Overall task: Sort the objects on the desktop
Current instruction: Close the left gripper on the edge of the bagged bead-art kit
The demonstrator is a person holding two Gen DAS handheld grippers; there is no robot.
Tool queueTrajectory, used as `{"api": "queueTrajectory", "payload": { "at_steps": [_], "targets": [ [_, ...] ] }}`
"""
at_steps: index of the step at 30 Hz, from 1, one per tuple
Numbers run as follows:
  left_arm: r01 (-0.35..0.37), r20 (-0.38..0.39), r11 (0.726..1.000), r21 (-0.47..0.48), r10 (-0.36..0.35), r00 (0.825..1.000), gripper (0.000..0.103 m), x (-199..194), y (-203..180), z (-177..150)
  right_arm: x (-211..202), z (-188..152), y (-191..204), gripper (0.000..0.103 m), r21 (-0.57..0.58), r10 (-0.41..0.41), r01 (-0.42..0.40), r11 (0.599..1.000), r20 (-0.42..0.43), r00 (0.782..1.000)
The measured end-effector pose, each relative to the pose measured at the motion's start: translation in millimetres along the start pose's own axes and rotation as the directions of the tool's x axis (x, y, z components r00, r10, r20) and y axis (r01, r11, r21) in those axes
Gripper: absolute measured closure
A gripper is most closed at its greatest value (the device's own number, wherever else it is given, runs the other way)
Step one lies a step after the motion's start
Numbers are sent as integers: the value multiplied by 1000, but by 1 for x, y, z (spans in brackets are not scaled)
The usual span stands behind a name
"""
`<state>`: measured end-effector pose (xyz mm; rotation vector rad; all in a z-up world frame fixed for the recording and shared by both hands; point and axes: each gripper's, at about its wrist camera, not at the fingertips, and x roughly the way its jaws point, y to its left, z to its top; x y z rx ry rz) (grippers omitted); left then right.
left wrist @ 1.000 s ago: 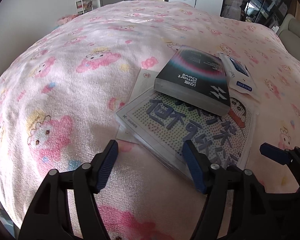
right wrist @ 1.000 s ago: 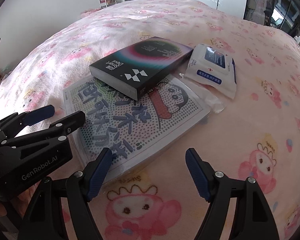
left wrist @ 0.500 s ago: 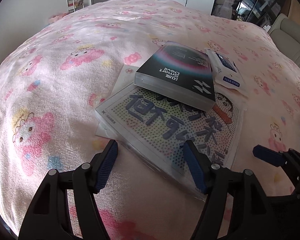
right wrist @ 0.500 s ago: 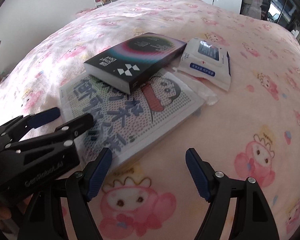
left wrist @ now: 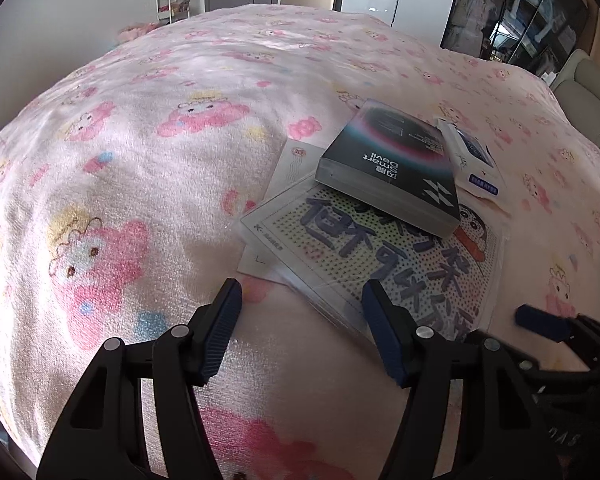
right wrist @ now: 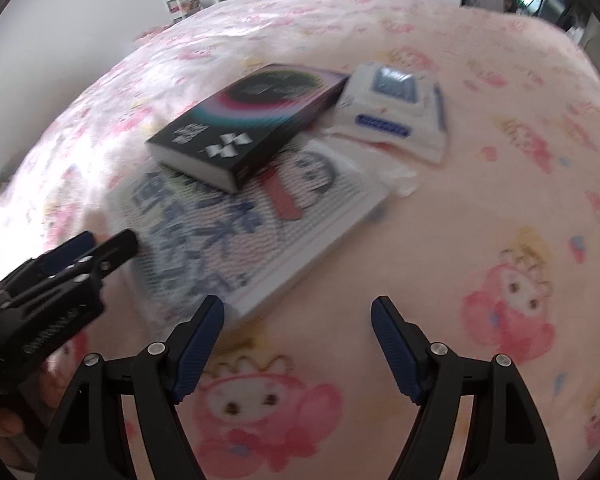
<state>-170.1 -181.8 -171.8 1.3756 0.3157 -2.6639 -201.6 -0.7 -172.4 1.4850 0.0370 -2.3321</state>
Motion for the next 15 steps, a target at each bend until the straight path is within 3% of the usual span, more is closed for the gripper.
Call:
{"api": "queueTrajectory", "payload": {
  "at_steps": [7, 10, 11, 12, 15],
  "targets": [
    [71, -30, 996, -48, -73, 997, 47, 12, 6, 2, 18, 8, 1, 29, 26, 68, -68, 997, 3, 998],
    [94, -24, 995, -38, -95, 995, 57, 11, 1, 0, 20, 11, -2, 30, 34, 96, -96, 995, -3, 995],
    [94, -21, 995, -29, -95, 995, 58, 11, -2, -1, 18, 11, 0, 33, 15, 97, -97, 995, 3, 995],
    [83, -18, 996, -18, -83, 996, 58, 10, -5, -1, 16, 10, 3, 42, -5, 98, -97, 995, 10, 995],
    [58, -12, 998, 5, -58, 998, 58, 8, -13, 1, 10, 10, 6, 52, -26, 52, -51, 998, 35, 998]
  ]
}}
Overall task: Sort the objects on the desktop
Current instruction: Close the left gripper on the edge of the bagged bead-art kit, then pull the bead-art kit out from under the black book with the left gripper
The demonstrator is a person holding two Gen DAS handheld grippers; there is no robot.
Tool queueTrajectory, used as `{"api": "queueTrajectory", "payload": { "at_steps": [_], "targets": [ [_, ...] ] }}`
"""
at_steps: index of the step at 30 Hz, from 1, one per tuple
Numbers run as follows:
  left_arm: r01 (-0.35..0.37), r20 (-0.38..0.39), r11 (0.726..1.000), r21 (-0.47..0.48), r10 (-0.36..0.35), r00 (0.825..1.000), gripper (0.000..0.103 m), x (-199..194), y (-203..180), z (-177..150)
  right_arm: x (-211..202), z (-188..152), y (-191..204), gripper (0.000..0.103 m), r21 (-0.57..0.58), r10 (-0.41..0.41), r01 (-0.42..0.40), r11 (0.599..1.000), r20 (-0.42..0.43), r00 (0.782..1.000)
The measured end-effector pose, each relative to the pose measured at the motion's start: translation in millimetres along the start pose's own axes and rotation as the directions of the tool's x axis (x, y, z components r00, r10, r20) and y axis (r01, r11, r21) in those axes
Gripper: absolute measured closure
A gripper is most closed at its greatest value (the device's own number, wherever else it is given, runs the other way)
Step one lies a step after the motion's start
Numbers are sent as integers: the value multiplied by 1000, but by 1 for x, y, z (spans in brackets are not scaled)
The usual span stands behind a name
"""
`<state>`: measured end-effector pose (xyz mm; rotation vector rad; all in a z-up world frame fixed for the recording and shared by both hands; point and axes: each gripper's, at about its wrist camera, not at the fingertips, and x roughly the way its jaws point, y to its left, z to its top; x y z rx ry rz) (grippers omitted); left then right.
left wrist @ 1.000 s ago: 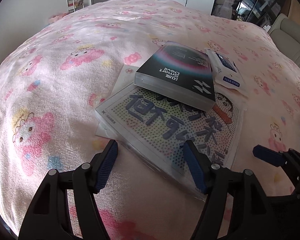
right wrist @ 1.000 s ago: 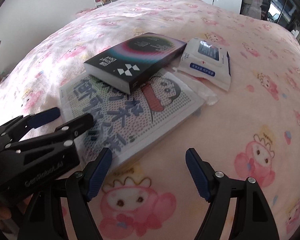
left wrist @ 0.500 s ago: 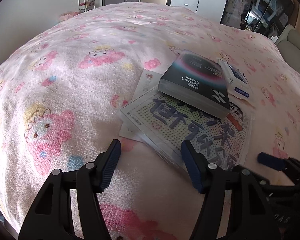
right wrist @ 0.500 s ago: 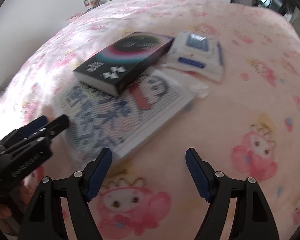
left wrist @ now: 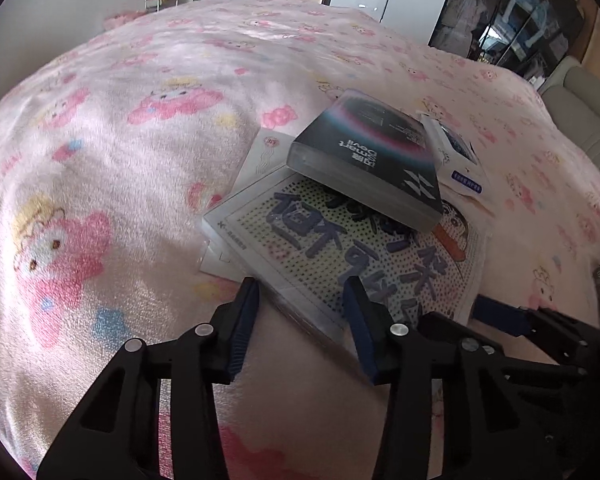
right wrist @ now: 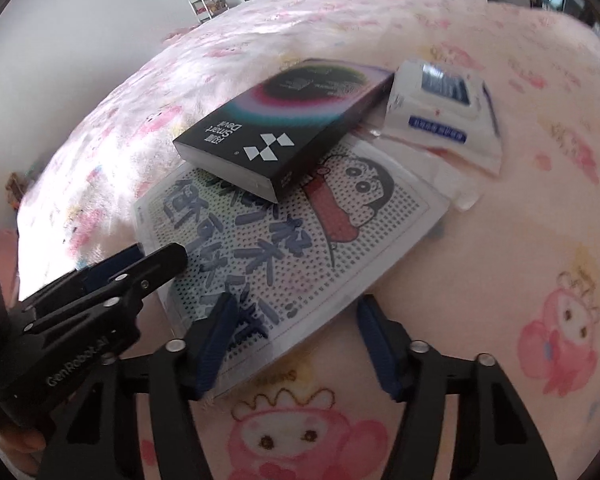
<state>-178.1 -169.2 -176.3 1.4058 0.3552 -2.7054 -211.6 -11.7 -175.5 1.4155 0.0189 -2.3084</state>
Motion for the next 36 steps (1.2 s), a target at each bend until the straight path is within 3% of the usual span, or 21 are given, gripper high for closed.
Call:
{"api": "queueTrajectory", "payload": {
  "at_steps": [4, 10, 12, 15, 18, 22, 26, 30, 36],
  "targets": [
    [16, 3, 1000, 22, -16, 1000, 61, -8, -5, -3, -15, 2, -4, 79, -4, -42, 42, 999, 43, 998],
    [3, -1, 999, 46, -3, 1000, 63, -15, -6, -2, -19, -3, 1, 82, -38, -41, 41, 998, 8, 999],
    [-11, 8, 1000, 6, 11, 1000, 60, -17, 9, 6, -18, -5, 0, 80, -27, -40, 40, 999, -2, 999],
    [-31, 18, 998, -59, 32, 999, 51, -18, 34, 19, -16, -2, -2, 68, -15, -57, 57, 998, -14, 998],
    [-22, 9, 996, -90, 23, 1000, 51, -9, 49, 33, -13, 2, -2, 61, -13, -40, 40, 999, -40, 998],
    [4, -50, 998, -57, -7, 999, 52, 17, 42, 42, -5, 5, -3, 40, 9, -47, 47, 999, -58, 997],
    [-1, -32, 1000, -28, 0, 1000, 50, 17, 32, 33, 1, 4, -10, 37, 54, -26, 30, 998, -70, 997],
    [38, -24, 998, -42, -39, 999, 52, 13, 32, 27, -4, 2, -13, 37, 54, -40, 43, 998, -60, 997],
    [114, -38, 993, 20, -113, 993, 52, -4, 7, 9, -18, 2, -22, 37, 78, -72, 74, 994, -36, 997]
  ]
}}
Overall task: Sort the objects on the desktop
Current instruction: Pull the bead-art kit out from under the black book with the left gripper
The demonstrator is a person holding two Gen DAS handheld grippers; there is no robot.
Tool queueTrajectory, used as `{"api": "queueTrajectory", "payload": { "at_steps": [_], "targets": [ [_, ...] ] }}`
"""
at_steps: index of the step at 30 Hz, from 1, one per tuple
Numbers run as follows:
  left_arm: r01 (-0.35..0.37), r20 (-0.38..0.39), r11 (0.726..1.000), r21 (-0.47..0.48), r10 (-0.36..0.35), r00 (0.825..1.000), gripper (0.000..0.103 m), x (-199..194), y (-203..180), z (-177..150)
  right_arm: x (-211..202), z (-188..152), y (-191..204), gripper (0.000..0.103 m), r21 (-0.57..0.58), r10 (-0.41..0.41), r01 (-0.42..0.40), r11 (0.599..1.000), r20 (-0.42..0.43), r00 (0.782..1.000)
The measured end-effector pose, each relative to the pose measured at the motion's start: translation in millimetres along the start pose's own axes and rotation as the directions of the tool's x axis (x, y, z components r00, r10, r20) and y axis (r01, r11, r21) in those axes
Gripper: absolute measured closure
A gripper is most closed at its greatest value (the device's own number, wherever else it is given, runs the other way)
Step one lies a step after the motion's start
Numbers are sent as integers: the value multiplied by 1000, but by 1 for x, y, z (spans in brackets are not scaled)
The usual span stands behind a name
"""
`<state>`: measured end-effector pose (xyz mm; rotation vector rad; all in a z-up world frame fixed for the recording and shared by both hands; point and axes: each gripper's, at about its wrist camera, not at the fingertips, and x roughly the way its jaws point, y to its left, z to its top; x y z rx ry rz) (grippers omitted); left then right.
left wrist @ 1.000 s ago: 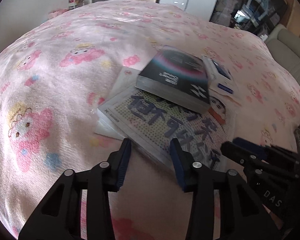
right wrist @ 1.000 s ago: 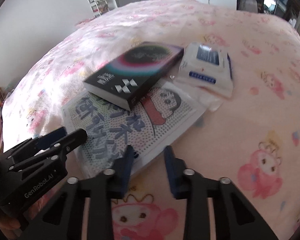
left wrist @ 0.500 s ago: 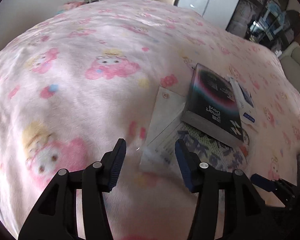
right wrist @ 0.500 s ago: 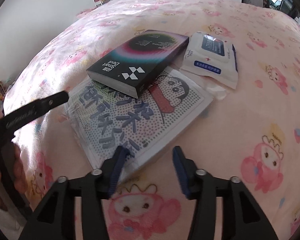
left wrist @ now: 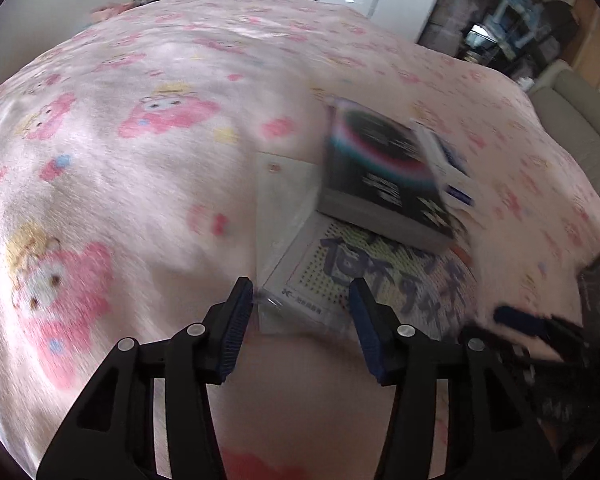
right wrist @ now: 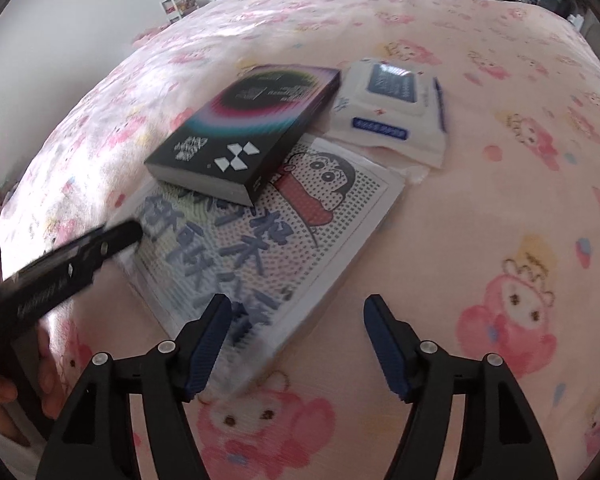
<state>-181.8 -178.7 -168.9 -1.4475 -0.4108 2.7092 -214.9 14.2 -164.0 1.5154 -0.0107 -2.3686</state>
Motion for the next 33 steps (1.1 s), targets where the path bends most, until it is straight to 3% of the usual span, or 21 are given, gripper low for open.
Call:
{"api": "queueTrajectory", "payload": {
  "at_steps": [3, 11, 15, 18, 20, 25, 33],
  "targets": [
    [28, -5, 999, 41, -28, 1000, 52, -6, -14, -13, -3, 1, -8, 37, 14, -10, 10, 1000, 0, 1000],
    [52, -23, 997, -61, -54, 998, 53, 4, 5, -2, 5, 3, -21, 37, 19, -6, 7, 1000, -25, 1000],
    [57, -50, 998, -1, -57, 997, 54, 15, -10, 4, 20, 5, -24, 25, 42, 50, -48, 998, -42, 998],
    [-26, -33, 997, 68, 28, 999, 55, 15, -27, 0, 21, 6, -20, 25, 24, 86, -85, 996, -49, 995],
    [-31, -27, 997, 70, 33, 999, 56, 11, -30, -2, 15, 5, -18, 25, 9, 74, -74, 997, -34, 997],
    [11, -36, 999, 45, -9, 999, 63, -4, -29, -10, -4, -5, -27, 35, 24, 82, -82, 996, -5, 997],
    [75, -89, 995, 61, -69, 994, 63, -19, -60, -53, -42, -50, -43, 35, -9, 38, -38, 999, -5, 999]
  ]
}}
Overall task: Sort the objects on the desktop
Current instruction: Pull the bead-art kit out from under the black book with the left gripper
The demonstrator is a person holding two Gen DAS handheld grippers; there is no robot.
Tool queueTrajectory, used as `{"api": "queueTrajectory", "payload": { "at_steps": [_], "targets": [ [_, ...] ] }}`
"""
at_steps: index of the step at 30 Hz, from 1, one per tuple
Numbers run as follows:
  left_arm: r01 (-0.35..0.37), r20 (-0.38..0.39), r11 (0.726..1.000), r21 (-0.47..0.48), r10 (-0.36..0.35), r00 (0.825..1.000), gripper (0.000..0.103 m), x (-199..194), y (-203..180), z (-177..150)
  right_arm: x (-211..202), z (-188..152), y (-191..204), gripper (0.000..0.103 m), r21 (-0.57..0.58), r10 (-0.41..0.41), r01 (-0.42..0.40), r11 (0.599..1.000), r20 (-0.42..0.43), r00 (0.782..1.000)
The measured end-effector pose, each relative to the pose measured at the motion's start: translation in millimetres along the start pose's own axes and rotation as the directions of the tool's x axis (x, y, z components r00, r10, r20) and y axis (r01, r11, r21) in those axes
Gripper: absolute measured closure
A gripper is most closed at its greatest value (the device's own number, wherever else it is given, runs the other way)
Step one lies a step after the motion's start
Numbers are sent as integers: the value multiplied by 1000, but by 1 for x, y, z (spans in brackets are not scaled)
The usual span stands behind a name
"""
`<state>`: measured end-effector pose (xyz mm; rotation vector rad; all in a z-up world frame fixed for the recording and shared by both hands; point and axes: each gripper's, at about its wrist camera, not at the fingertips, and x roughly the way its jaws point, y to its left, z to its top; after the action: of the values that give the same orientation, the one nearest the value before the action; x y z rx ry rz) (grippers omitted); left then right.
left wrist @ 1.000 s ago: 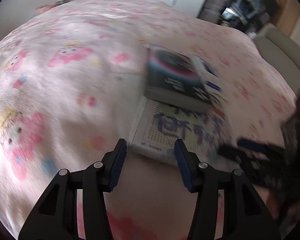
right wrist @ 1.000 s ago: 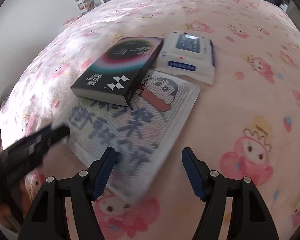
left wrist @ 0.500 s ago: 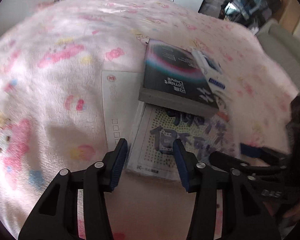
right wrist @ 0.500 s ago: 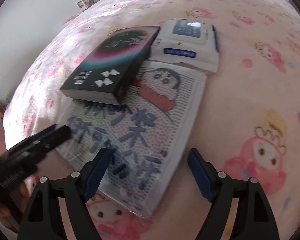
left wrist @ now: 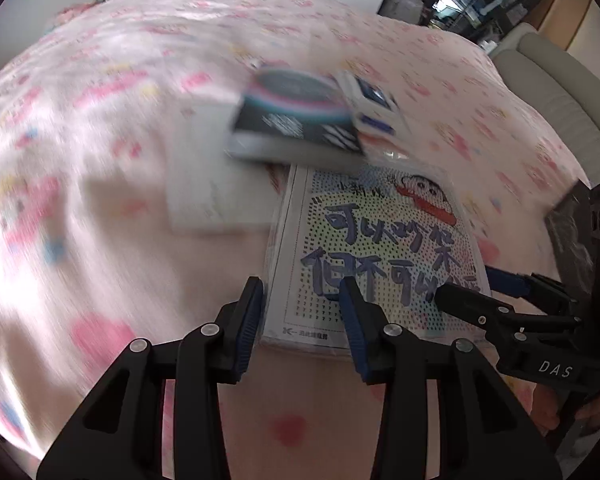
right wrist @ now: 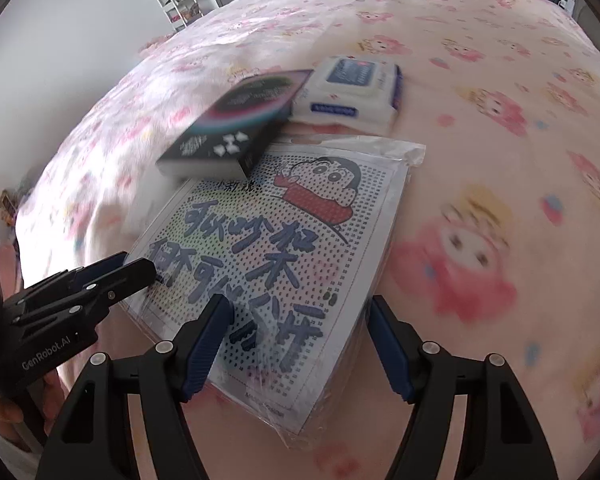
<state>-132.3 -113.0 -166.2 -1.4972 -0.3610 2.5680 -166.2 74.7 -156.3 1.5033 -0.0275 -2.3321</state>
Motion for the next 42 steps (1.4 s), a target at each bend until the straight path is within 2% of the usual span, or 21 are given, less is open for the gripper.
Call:
{"api": "queueTrajectory", "payload": {
  "at_steps": [7, 11, 14, 16, 19, 24, 26, 30, 32, 34, 36, 38, 42],
  "targets": [
    [34, -28, 998, 46, -33, 999, 63, -5, -33, -27, -23, -36, -22, 35, 32, -57, 58, 998, -25, 998],
    [47, -44, 997, 61, -44, 998, 63, -6, -38, -28, -29, -40, -30, 35, 65, -51, 52, 997, -24, 998],
    [39, -52, 997, 68, -36, 998, 63, -3, -40, -25, -26, -37, -36, 35, 89, -101, 103, 991, -18, 995],
    [30, -51, 998, 62, -27, 998, 62, 3, -37, -19, -24, -37, -38, 35, 96, -96, 98, 991, -25, 995],
    [53, -74, 998, 42, -50, 996, 56, 13, -33, -16, -20, -38, -41, 35, 106, -84, 88, 991, -35, 996],
    [77, -85, 996, 46, -73, 994, 60, 15, -37, -18, -12, -38, -41, 35, 109, -52, 57, 992, -51, 997],
    [91, -98, 994, 61, -84, 992, 60, 13, -41, -21, -18, -38, -41, 35, 112, -67, 71, 991, -40, 997],
    [171, -144, 983, 68, -160, 977, 60, 8, -47, -24, -31, -37, -44, 35, 119, -93, 94, 988, -15, 996],
    [173, -154, 981, 91, -158, 975, 60, 10, -53, -26, -35, -37, -52, 35, 129, -99, 98, 987, -1, 995],
    [135, -149, 985, 103, -119, 982, 58, 17, -54, -26, -34, -37, -61, 35, 144, -111, 111, 983, -8, 994],
    [152, -147, 987, 59, -142, 979, 54, 24, -49, -21, -29, -38, -70, 35, 155, -110, 114, 981, -32, 993],
    [166, -147, 986, 22, -161, 976, 52, 30, -47, -15, -21, -37, -76, 35, 174, -67, 74, 982, -46, 997],
    [186, -164, 982, 15, -181, 970, 45, 42, -54, -8, -12, -31, -78, 35, 175, -31, 38, 984, -41, 999]
  ]
}}
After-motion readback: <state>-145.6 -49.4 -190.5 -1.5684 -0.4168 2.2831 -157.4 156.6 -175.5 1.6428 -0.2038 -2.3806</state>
